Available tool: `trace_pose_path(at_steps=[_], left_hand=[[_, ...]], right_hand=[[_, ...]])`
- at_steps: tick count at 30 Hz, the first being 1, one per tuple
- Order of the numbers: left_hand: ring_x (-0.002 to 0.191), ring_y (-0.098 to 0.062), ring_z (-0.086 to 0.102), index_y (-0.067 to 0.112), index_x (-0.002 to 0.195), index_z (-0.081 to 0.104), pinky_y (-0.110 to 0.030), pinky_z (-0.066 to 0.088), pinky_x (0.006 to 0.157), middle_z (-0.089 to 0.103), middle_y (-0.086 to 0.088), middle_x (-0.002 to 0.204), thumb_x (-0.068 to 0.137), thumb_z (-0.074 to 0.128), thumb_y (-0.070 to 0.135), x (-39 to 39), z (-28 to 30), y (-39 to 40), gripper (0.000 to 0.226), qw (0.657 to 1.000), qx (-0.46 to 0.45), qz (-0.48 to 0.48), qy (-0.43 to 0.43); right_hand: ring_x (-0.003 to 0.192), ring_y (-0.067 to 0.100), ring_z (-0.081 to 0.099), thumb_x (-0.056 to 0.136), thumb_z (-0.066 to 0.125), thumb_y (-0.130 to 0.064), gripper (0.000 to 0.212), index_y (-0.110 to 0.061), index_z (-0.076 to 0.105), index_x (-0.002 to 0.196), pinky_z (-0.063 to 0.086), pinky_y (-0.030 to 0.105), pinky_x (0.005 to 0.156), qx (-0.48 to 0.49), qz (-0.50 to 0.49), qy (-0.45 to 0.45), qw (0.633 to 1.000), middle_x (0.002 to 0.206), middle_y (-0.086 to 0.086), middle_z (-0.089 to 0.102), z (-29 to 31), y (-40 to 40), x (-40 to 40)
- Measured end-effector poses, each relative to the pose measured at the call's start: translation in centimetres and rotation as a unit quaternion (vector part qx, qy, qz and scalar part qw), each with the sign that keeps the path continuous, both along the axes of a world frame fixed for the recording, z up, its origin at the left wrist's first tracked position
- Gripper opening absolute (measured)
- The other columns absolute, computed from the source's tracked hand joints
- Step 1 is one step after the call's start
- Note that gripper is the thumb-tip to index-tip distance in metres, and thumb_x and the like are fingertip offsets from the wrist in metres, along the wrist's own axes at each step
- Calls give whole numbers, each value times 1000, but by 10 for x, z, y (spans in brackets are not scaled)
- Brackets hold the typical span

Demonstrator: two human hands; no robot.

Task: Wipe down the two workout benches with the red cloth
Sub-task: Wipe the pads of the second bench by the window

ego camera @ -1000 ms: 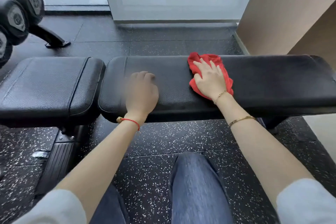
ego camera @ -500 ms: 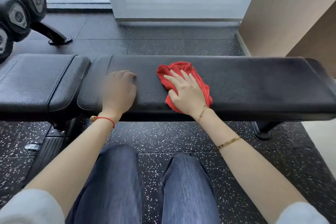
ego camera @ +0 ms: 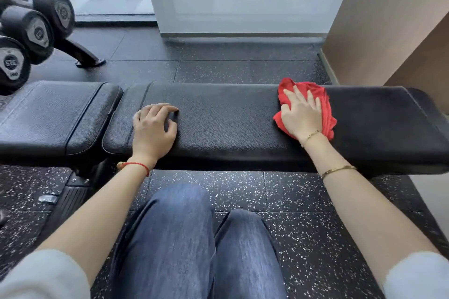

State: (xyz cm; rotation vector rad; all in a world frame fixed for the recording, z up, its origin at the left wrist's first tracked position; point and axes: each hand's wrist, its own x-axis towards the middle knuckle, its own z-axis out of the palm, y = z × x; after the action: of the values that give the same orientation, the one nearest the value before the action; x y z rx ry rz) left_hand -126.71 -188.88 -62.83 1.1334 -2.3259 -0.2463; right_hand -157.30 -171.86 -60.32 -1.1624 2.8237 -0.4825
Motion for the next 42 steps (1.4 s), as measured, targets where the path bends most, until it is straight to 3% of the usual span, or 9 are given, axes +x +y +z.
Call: trace_pose_path(at_steps=[6,10,15,20,25,29,36,42], left_hand=[[120,-23,52,25,113,67,-48,32,110,65,5,121,83,47,26,1,1,-2,36,1000,4,-10,5],[120,-22,53,24,114,68,-48,32,111,66,5,122,83,48,24,3,1,-3,37,1000,4,-18,15],[122,-23,53,24,116,68,-49,33,111,65,5,124,84,48,23,3,1,-3,37,1000,4,-20,4],[124,-23,50,24,118,65,-50,31,113,63,5,127,85,47,23,1,0,0,38,1000,6,-10,-4],[123,-29,51,17,118,64,-53,34,111,63,-3,127,83,48,18,-5,0,3,39,1000,-6,1,-22],[119,-32,54,13,113,69,-48,37,110,66,-9,122,84,57,4,-15,5,6,32,999,29,2,15],[117,-28,55,15,109,70,-42,39,105,68,-5,117,86,59,9,-64,14,33,26,999,29,-30,27],[120,-29,54,15,112,67,-47,37,108,64,-4,121,86,59,11,-68,2,38,27,999,7,-31,5]], right_hand=[[149,28,13,95,39,-32,54,-34,33,149,1,45,122,22,147,-20,989,161,-8,20,10,-71,59],[149,25,14,94,44,-30,54,-32,36,148,2,42,122,3,237,3,971,160,-9,24,2,-69,96],[148,23,19,91,47,-27,55,-33,41,145,7,39,122,-24,219,15,975,158,-9,29,-2,-19,70],[146,25,25,88,41,-31,55,-33,44,143,11,40,122,-39,96,26,994,156,-4,34,-4,32,12],[147,28,21,94,41,-31,52,-32,40,146,7,44,122,-9,-6,15,1000,159,-4,29,-1,6,-25],[148,29,18,94,41,-33,54,-35,35,148,3,44,122,8,51,-4,999,160,-8,24,2,-33,-4],[149,23,16,89,42,-33,57,-36,39,146,4,40,123,-4,230,-1,973,158,-11,27,-1,-9,52],[148,20,19,86,36,-39,59,-38,40,144,8,39,123,-26,168,14,985,157,-12,30,-4,47,32]])
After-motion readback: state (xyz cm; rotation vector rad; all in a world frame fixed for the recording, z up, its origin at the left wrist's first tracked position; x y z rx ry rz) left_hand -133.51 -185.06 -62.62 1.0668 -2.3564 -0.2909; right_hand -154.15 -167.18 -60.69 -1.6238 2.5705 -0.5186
